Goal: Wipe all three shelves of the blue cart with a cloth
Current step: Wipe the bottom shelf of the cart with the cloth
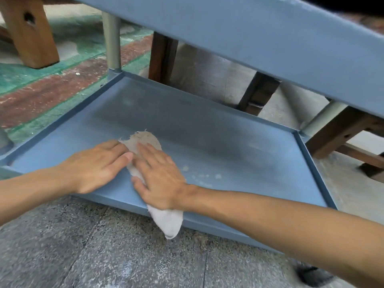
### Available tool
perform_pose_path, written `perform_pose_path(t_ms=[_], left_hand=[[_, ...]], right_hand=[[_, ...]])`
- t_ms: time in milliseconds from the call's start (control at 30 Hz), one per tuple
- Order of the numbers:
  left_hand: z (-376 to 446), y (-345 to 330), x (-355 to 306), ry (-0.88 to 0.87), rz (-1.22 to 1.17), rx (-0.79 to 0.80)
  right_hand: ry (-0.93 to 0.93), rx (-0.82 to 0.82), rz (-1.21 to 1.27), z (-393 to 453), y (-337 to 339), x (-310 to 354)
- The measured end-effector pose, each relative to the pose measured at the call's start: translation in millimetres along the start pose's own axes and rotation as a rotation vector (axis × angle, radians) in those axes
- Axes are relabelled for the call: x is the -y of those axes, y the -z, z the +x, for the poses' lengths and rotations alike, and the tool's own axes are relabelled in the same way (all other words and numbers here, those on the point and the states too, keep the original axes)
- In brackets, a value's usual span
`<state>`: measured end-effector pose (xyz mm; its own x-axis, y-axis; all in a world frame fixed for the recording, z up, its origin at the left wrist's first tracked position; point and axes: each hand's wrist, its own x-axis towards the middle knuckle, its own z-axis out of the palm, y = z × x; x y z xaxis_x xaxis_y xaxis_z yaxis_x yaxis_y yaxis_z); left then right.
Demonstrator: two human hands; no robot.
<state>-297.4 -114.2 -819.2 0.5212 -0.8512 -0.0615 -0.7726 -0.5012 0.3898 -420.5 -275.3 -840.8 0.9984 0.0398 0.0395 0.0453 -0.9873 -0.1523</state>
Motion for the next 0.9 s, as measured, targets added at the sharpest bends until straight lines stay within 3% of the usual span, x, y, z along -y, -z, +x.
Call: perform_pose_path(t_ms=[167,367,533,733,900], left_hand=[[7,-17,0,-0.031,0.081,-0.032],[14,-31,-20,-0.096,0.254,0.124],[19,-36,-45,-0.207,0.298,0.155],[20,-47,-64,-0.207,0.296,0.137],[21,-47,-65,-0.204,0.308,0.111]], right_hand=[[-0.021,-0.004,-0.047,-7,-4,-23],[-0.18,0.024,-0.141,-31,7,-94],[-0.522,0.051,-0.137,-80,28,-176],[-0.896,0.135,-0.272,-157,66,-245],[-1.0,0.373,-0.332,-209,102,-266]])
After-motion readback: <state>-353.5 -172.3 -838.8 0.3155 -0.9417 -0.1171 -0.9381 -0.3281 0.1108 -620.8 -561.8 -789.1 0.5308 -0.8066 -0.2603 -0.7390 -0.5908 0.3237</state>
